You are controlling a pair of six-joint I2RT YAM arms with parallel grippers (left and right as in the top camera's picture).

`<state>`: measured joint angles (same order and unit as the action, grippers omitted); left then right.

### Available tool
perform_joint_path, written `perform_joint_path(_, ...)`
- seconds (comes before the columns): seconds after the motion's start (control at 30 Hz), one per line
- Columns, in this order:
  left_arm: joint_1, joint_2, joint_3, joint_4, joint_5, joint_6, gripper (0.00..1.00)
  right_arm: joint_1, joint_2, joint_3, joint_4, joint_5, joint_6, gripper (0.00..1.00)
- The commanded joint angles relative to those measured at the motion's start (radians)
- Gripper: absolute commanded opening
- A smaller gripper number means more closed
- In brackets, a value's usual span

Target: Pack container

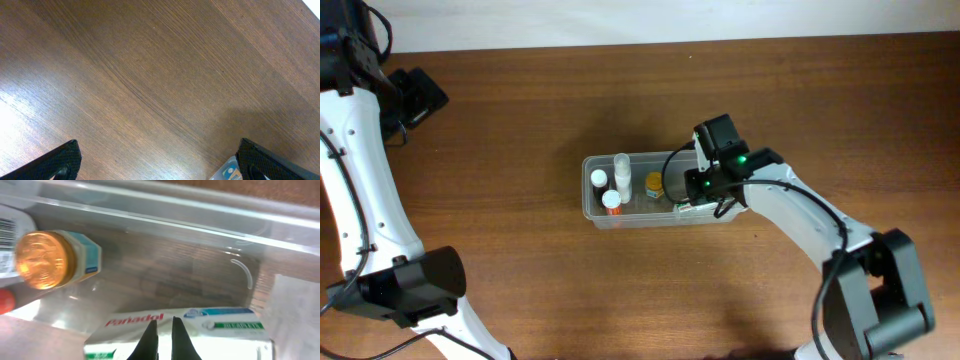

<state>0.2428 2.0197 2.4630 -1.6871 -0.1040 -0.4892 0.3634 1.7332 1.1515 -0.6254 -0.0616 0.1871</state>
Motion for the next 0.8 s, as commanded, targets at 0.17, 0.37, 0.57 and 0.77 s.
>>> perform_joint_path(0.17,0.002,-0.010,0.010,0.000,0.003,0.016,1.00,0.002,-0.117,-0.007,-0.085,0.018,0.002,0.04)
perform_joint_path(0.37,0.002,-0.010,0.010,0.000,0.003,0.016,1.00,0.001,-0.117,-0.007,-0.150,0.036,0.003,0.04)
perform_joint_path(0.57,0.002,-0.010,0.010,0.000,0.003,0.016,1.00,0.001,-0.099,-0.007,-0.157,0.035,0.006,0.04)
perform_joint_path(0.77,0.002,-0.010,0.010,0.000,0.003,0.016,1.00,0.001,-0.053,-0.007,-0.145,0.035,0.006,0.04)
